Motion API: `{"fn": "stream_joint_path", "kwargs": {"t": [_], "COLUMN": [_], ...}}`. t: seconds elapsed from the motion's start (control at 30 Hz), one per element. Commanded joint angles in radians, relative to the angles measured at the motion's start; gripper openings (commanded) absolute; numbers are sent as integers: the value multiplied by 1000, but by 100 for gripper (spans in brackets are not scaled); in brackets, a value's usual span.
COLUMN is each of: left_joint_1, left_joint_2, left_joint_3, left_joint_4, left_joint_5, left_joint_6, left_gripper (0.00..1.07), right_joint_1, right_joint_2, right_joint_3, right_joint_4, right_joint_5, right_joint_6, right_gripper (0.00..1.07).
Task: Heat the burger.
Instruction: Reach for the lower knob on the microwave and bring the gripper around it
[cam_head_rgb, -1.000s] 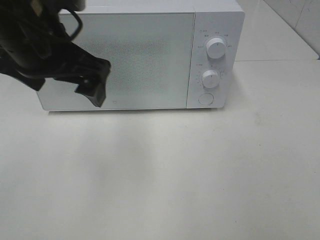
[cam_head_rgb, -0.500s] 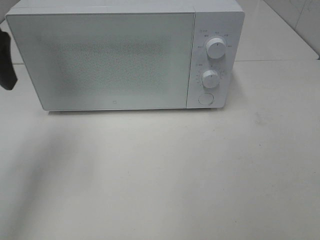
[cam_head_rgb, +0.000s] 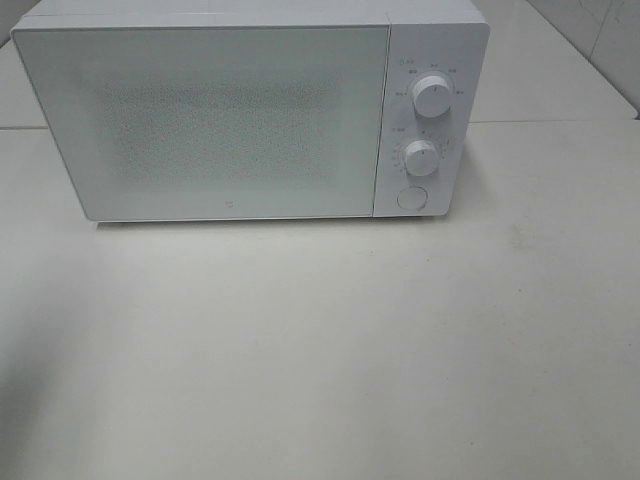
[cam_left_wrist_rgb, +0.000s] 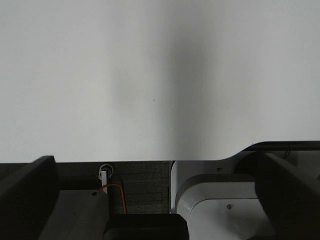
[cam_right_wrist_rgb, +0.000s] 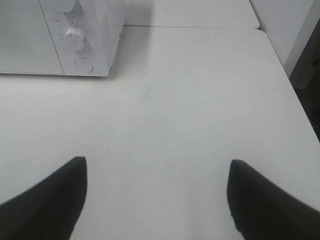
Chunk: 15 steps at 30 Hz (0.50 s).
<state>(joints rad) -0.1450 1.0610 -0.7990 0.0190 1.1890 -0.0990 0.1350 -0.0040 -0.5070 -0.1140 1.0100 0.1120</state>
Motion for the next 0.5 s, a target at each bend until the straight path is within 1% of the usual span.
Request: {"fn": "stream_joint_path", "kwargs": {"t": [0.03, 0.07, 0.1, 0.13, 0.17, 0.2, 0.23, 0.3, 0.33, 0.4, 0.43, 0.5], "left_joint_1": [4, 4, 4, 4, 4, 4, 4, 4, 4, 4, 4, 4], "left_joint_2": [-84, -84, -134, -134, -188, -217, -217, -312, -312, -402, -402, -523], "left_joint_3": [83, 83, 130, 130, 170, 191, 191, 243, 243, 237, 237, 273], "left_joint_4": [4, 4, 3, 3, 4, 4, 4, 4, 4, 5, 5, 5], "left_joint_5": [-1, -1, -1, -1, -2, -5, -5, -11, -11, -61, -61, -108], "left_joint_6": [-5, -5, -5, -5, -5, -5, -5, -5, -5, -4, -4, -2], "left_gripper": [100, 100, 100, 100, 100, 100, 100, 100, 100, 100, 100, 100], "right_joint_1": [-7, -7, -7, -7, -7, -7, -7, -7, -7, -7, -7, -7], "right_joint_2": [-27, -27, -27, -27, -27, -27, -27, -27, -27, -27, -27, -27], "right_joint_3": [4, 4, 4, 4, 4, 4, 4, 4, 4, 4, 4, 4], "right_joint_4": [-1, -1, -1, -1, -1, -1, -1, -1, -1, -1, -1, -1], "right_joint_5": [-12, -12, -12, -12, -12, -12, -12, -12, -12, -12, -12, -12], "right_joint_6": [-9, -9, -9, -9, -9, -9, -9, -9, -9, -9, -9, -9], "right_gripper": [76, 76, 76, 76, 76, 76, 76, 76, 76, 76, 76, 76]}}
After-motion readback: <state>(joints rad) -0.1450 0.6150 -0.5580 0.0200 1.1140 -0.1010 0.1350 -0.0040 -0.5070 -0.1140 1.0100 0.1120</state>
